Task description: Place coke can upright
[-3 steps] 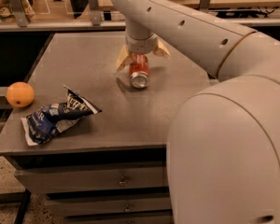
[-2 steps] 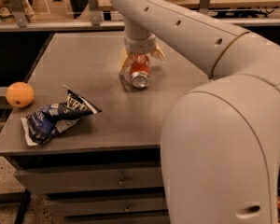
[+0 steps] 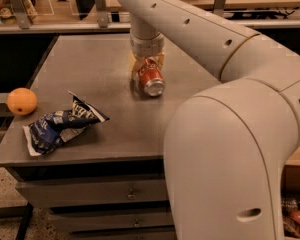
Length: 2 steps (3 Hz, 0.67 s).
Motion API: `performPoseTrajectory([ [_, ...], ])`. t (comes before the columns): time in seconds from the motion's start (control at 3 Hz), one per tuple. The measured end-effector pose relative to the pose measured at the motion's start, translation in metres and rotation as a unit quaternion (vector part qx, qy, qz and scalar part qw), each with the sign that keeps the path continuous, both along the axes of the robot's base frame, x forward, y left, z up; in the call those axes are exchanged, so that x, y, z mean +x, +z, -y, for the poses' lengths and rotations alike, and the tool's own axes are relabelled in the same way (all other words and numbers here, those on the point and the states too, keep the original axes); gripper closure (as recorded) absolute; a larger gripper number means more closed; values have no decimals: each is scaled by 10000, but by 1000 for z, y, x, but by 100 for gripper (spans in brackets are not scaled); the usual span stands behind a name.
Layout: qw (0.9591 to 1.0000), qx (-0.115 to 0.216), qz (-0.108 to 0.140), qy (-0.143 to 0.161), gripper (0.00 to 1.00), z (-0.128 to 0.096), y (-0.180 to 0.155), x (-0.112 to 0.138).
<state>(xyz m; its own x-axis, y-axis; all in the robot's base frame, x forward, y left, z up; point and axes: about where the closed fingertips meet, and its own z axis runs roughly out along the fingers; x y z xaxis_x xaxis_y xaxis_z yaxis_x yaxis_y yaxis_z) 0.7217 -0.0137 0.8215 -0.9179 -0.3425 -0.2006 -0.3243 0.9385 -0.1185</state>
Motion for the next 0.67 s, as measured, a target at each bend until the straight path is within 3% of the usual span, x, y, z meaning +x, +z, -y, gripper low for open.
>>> performPoseTrajectory([
  [0.33,10000,0,-1,1,87,0,3,0],
  [0.67,10000,1,-2,8,100,-1,0,1],
])
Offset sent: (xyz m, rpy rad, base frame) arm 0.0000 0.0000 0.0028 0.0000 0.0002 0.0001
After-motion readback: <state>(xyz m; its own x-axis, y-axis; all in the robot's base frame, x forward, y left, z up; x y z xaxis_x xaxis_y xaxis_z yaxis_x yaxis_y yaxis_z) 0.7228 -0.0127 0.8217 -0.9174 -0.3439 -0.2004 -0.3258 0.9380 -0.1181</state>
